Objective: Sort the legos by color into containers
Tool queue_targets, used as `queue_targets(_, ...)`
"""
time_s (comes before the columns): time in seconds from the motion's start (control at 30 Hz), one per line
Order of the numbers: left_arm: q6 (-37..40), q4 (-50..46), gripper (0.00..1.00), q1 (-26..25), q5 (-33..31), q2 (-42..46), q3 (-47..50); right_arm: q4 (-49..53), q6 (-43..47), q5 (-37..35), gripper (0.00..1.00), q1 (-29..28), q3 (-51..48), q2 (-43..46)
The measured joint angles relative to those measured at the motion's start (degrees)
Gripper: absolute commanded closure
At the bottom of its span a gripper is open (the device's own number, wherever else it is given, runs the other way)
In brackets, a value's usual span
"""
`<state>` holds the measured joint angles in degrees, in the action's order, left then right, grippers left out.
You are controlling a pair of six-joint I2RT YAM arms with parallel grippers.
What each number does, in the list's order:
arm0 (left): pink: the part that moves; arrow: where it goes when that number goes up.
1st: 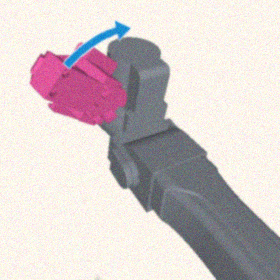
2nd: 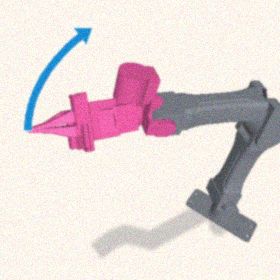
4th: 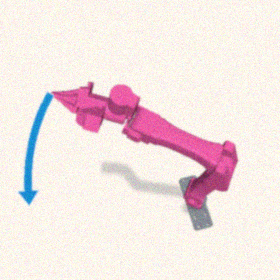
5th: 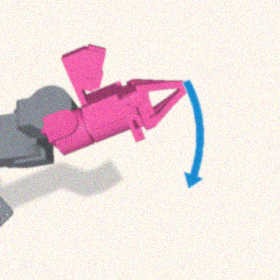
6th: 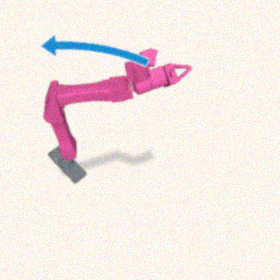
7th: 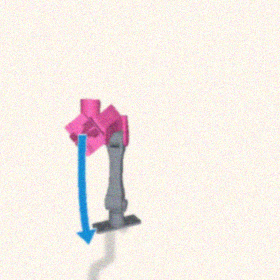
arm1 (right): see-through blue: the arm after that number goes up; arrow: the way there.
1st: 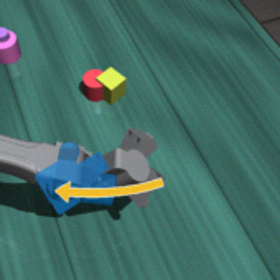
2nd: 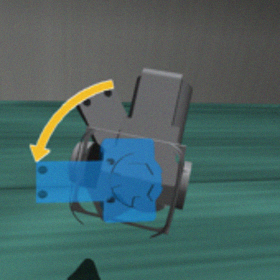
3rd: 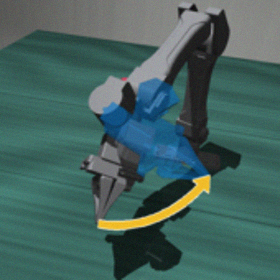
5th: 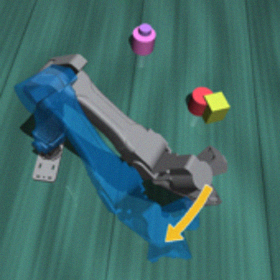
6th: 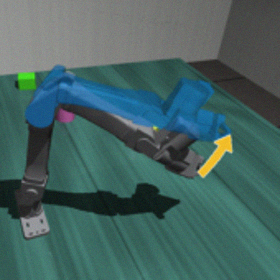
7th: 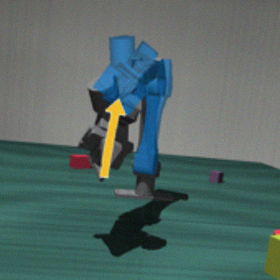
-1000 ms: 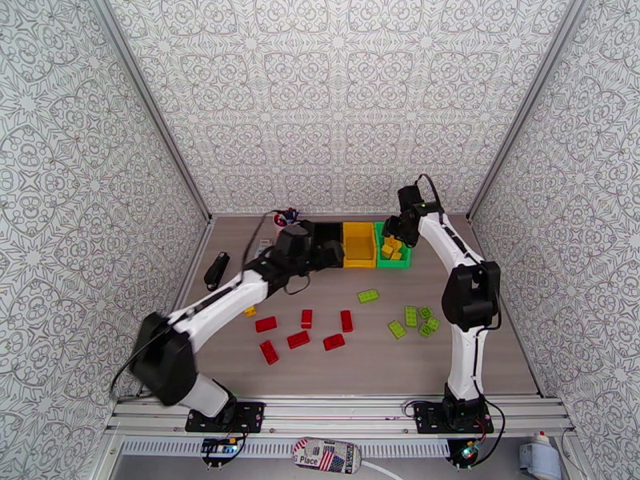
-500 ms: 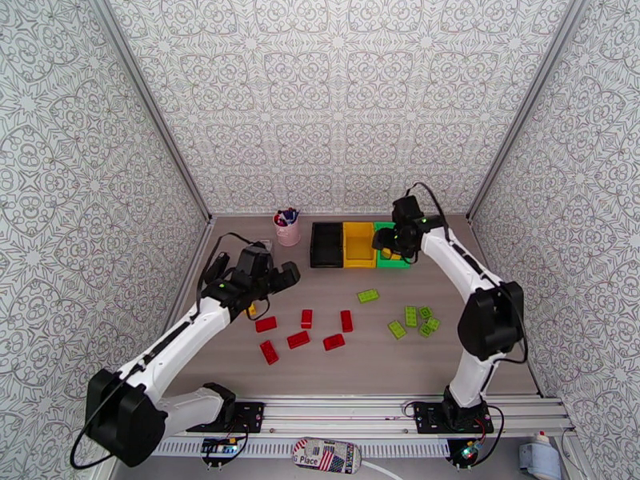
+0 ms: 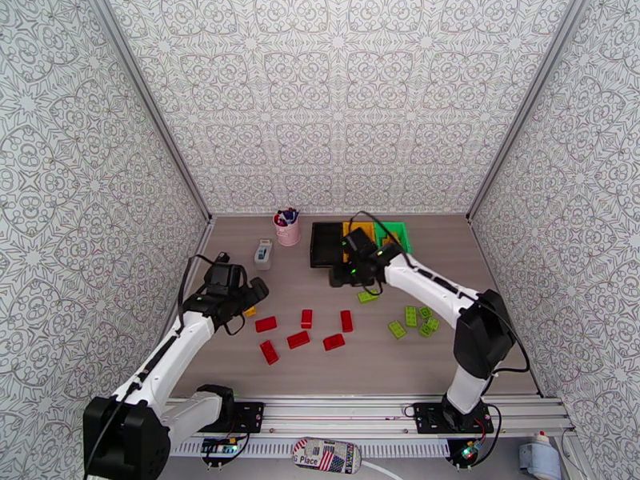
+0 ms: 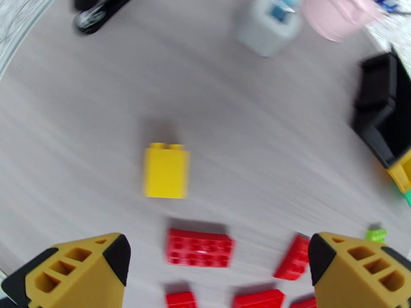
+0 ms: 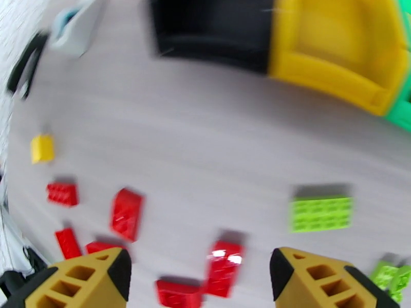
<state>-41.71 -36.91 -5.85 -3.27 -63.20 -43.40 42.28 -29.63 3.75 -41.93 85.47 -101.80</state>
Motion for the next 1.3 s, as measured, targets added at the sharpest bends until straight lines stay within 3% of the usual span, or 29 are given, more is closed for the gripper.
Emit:
queue_targets(0.33, 1.0, 0.7, 0.05, 5.3, 2.6, -1.6, 3.4, -4.4, -3.2, 1.5, 0.23, -8.0, 0.0, -5.7)
queue_targets(0.77, 3.2, 5.2, 0.18, 6.4, 4.3, -10.8, 4.5, -6.5, -5.2, 1.4, 0.23, -8.3, -5.6, -4.7)
queue_targets(1.3, 8.9, 5.9, 0.4, 5.5, 3.4, -24.3, -4.1, -8.0, -6.6, 1.2, 0.24, -8.3, -8.3, -2.1)
